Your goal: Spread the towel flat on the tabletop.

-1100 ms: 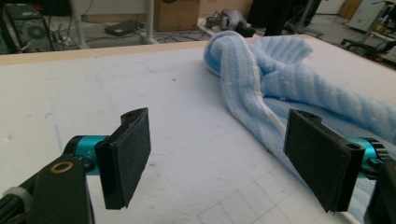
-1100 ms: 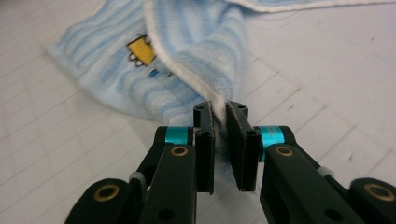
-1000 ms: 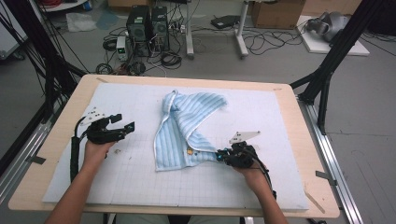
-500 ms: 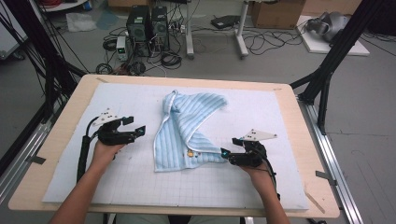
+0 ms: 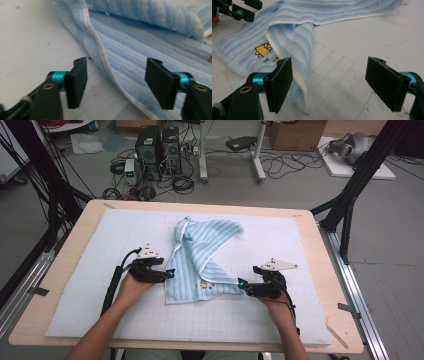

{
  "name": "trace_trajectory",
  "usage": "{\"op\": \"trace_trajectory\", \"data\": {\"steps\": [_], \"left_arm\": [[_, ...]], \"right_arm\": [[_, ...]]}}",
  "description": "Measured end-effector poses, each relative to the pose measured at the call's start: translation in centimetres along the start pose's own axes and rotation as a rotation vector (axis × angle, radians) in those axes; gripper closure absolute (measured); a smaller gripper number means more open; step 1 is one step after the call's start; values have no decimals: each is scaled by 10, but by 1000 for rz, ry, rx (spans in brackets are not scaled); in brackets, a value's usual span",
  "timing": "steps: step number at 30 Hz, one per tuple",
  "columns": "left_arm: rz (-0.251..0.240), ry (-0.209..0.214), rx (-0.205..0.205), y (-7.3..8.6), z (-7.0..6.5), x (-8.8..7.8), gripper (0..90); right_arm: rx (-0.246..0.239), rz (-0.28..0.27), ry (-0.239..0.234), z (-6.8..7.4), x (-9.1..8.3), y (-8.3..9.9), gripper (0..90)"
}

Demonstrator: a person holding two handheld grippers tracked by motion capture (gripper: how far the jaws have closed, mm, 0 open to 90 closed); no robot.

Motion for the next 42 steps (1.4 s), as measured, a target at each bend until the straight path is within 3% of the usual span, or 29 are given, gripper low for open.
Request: {"op": "trace_trajectory", "data": {"steps": [4, 8, 10, 17, 21, 25, 30, 33, 36, 42], "left_arm": [[31, -1, 24, 3, 0, 2, 510], [48, 6, 78, 4, 1, -3, 795], [44, 18, 72, 4, 2, -5, 864], [18, 29, 21, 8, 10, -23, 878], [1, 55, -7, 11, 12, -36, 878], [-13, 50, -9, 17, 16, -51, 878], [-40, 62, -56, 26, 26, -55, 875], [-59, 67, -50, 24, 25, -55, 874], [-65, 72, -53, 24, 26, -55, 874], [-80, 88, -66, 24, 26, -56, 872]], "right_arm": [[-1, 5, 0, 1, 2, 2, 213], [0, 12, 3, 0, 3, 2, 213], [6, 16, 3, 0, 3, 3, 214], [17, 16, 9, -3, 3, 4, 215], [22, 17, 11, -3, 3, 5, 216], [29, 15, 14, -4, 5, 4, 224], [17, 18, -24, 3, 14, -7, 267], [6, 12, -29, 9, 28, -21, 282], [-16, 36, -45, 17, 50, -33, 345], [-24, 95, -24, 27, 99, -51, 354]]}}
Point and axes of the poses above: each handheld gripper's, and its own axes: x roughly forward along the jaws, y roughly out of its underside, z roughly to its left, the point moved 7 cm from there along x, roughly forward along the jaws, and after that the axes turned 9 degrees about y, right-handed, at the moved point
